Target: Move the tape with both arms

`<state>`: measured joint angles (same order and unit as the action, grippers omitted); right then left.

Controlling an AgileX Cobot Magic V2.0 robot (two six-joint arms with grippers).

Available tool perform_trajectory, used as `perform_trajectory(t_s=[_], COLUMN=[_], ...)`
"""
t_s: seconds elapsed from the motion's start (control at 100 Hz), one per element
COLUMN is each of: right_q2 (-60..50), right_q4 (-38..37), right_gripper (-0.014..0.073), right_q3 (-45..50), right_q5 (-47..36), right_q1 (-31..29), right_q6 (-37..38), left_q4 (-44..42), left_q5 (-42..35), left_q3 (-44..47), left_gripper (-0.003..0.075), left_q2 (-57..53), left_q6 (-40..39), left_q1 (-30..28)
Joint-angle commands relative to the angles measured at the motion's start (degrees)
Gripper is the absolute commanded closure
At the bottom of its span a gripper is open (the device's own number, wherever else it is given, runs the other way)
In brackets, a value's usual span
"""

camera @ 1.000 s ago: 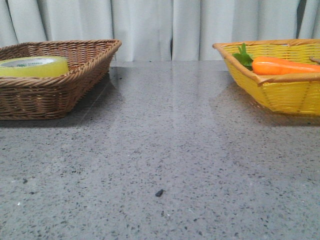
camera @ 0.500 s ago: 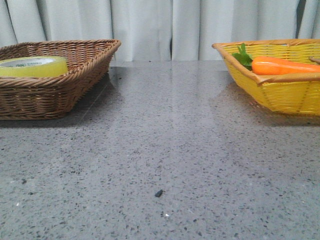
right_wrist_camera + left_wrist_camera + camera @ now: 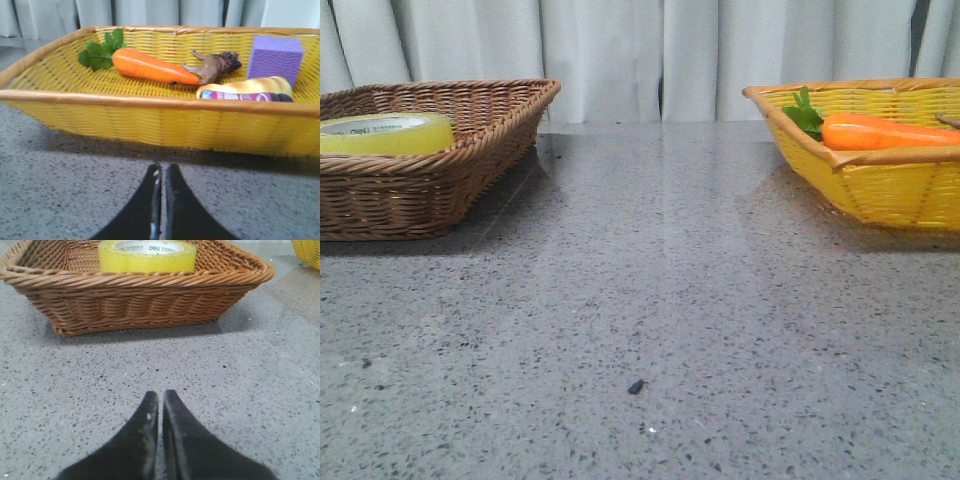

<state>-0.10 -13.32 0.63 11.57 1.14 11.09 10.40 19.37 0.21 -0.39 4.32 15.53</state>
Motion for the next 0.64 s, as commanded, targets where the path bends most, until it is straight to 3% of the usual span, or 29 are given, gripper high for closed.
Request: perform_trajectory(t_s=[0.0, 0.14, 0.63], right_q2=[-1.8, -1.7, -1.7], right_q4=[0.2, 0.5, 0.6], right_gripper=[0.0660, 0.0660, 0.0660], right_q3=[1.1, 1.1, 1.1], right_q5=[1.4, 6.6, 6.2], right_q1=[-0.6, -0.6, -0.6], right_q6=[-0.2, -0.2, -0.2], left_q4=[0.9, 1.0, 1.0], left_q5=[-2.1, -2.1, -2.1], left_q3=[0.5, 0.5, 0.5], left_gripper=[0.0741, 0.0741, 0.0741], left_q2=[-1.0, -1.0, -1.0], left_q6=[-0.6, -0.6, -0.6], left_q1=[-0.2, -0.2, -0.2])
